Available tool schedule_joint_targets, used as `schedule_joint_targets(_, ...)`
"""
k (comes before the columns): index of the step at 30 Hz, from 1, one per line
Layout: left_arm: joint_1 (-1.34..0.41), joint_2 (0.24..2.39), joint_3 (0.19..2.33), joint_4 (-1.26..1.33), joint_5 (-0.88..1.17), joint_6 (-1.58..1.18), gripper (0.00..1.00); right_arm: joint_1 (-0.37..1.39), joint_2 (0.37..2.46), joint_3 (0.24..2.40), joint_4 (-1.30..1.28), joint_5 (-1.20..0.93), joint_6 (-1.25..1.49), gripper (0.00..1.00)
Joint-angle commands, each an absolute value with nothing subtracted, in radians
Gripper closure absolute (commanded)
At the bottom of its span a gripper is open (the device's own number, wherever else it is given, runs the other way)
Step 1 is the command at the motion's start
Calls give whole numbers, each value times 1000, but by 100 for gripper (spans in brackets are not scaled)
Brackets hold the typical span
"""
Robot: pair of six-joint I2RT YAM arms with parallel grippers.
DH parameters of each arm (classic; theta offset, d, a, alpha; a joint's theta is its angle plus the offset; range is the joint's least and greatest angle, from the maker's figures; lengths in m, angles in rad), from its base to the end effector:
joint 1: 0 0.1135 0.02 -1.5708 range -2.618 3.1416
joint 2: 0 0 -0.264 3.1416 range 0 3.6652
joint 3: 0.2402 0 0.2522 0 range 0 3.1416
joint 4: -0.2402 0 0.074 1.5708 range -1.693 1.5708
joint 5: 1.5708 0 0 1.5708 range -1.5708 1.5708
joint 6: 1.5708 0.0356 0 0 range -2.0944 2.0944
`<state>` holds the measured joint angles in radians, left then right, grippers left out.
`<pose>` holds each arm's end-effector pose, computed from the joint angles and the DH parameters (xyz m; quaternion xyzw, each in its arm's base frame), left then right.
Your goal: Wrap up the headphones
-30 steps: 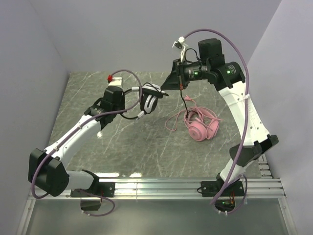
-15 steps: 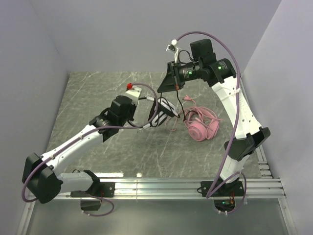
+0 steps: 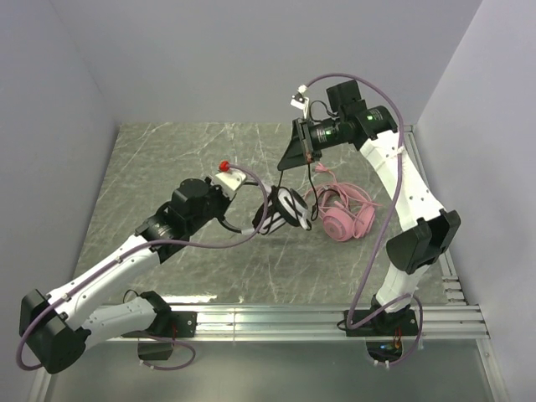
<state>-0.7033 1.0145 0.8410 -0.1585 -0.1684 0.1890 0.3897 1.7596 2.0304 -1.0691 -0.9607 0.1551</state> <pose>0.1834 -0.1477 0.3189 0.3061 0.7530 -0.0809 0.5769 0.3177 0.1620 0.4285 -0.2690 0.7955 0.5021 0.2066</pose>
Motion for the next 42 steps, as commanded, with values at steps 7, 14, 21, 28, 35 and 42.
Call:
schedule_joint_targets(7,-727,974,839,-250,404,314,100,282,1695,1862,-692,-1080,192,99)
schedule_joint_targets(14,-727,994,882,-264,716,269,100,238,1674,1703,-537,-1164,241,100)
schedule_joint_targets(21,-726,1120,989,-320,755,127,100,218,1623,1609,-413,-1160,305,100)
schedule_joint_targets(28,-719,1128,997,-321,842,114,100,150,1537,1441,-175,-1196,445,99)
schedule_joint_targets(35,-672,1150,993,-246,928,-46,100,132,1474,1364,-63,-1213,491,98)
schedule_joint_targets(42,-591,1109,885,36,1137,-302,100,112,1433,1313,-2,-1213,531,98)
